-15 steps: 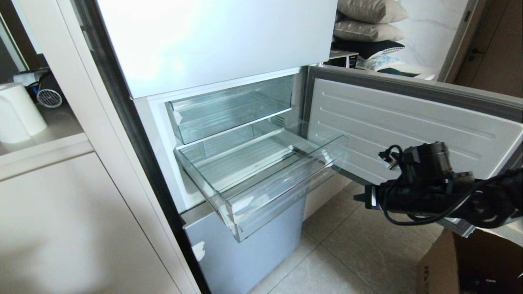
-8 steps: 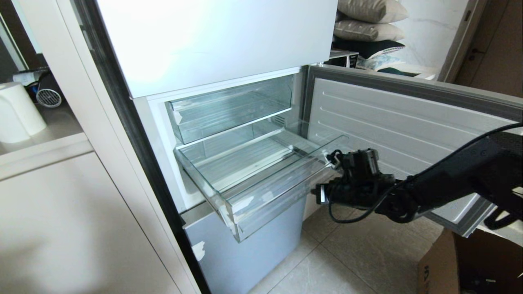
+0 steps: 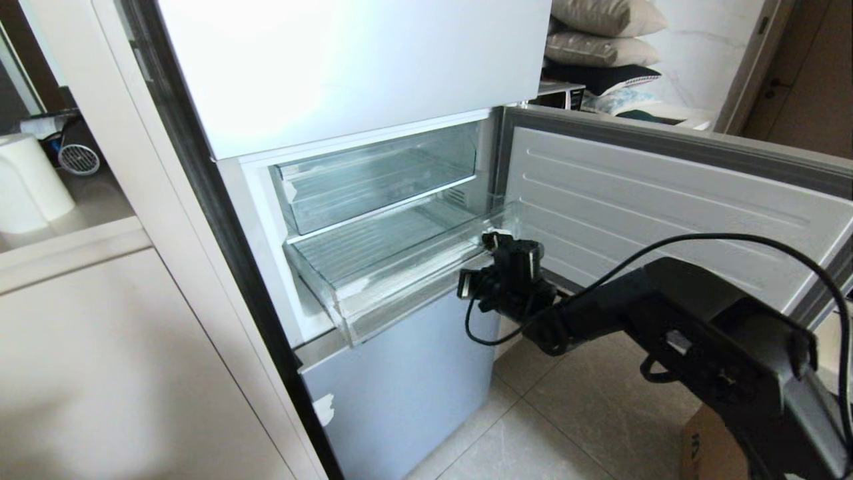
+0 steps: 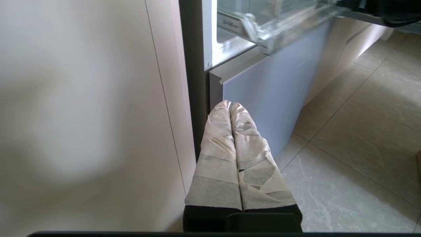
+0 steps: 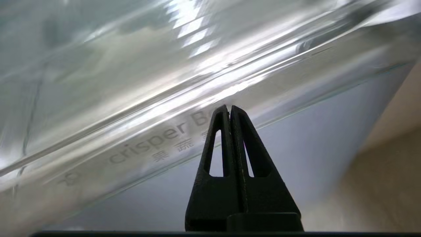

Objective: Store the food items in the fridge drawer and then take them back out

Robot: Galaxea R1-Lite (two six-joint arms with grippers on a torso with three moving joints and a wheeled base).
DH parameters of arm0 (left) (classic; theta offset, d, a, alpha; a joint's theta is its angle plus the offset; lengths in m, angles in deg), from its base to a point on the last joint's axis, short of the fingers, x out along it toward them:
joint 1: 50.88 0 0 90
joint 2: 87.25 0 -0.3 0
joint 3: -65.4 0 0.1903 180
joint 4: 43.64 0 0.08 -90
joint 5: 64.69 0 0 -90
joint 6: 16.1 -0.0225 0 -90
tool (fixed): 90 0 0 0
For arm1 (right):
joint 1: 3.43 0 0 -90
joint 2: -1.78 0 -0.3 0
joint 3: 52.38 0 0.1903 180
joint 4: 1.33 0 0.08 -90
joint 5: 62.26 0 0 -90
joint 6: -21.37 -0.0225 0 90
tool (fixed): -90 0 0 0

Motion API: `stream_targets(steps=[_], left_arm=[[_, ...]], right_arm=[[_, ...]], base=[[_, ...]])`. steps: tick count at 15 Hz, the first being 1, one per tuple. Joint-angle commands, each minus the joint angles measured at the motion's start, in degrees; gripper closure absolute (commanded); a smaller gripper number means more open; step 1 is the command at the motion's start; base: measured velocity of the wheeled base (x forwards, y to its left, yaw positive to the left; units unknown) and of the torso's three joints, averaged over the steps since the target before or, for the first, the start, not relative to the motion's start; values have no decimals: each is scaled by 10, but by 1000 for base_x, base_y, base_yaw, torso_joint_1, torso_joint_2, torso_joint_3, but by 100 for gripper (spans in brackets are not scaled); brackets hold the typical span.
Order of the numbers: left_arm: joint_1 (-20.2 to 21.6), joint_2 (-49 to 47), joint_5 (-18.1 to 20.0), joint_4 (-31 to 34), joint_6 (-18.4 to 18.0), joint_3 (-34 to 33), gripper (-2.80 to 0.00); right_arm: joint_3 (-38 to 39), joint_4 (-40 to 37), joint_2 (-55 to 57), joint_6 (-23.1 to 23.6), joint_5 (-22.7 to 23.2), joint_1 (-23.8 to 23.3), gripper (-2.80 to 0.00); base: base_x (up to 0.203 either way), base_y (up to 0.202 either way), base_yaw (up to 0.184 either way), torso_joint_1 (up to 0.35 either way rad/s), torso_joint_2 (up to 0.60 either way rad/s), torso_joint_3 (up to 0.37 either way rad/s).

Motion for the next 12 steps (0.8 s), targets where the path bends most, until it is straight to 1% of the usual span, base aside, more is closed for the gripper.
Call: stream_targets(steps=[1,2,3,4,5,8,9,10,11,12], left_arm=[[0,0,0,0,0,0,0],[0,0,0,0,0,0,0],[0,0,0,0,0,0,0],[0,1,0,0,0,0,0],[0,0,0,0,0,0,0],[0,0,0,0,0,0,0],[0,0,0,0,0,0,0],[0,0,0,0,0,0,0],[0,0,0,0,0,0,0],[0,0,0,0,0,0,0]], right_arm=[[10,52,30,-5,-27,12,0],[55,72,11,-9,-25,15,0],[82,89,-7,-15,-23,18,0],[87,97,-9,-18,-18,20,0],[69,99,-4,-20,-8,23,0],[-30,86,55,-16,4,31,0],[-36,83,62,-15,5,33,0],[-27,82,51,-15,4,36,0],[1,83,31,-14,2,41,0],[48,82,-3,-16,2,45,0]], base=[[0,0,0,0,0,0],[0,0,0,0,0,0],[0,0,0,0,0,0],[0,0,0,0,0,0],[0,0,0,0,0,0],[0,0,0,0,0,0],[0,0,0,0,0,0],[0,0,0,0,0,0],[0,0,0,0,0,0],[0,0,0,0,0,0]])
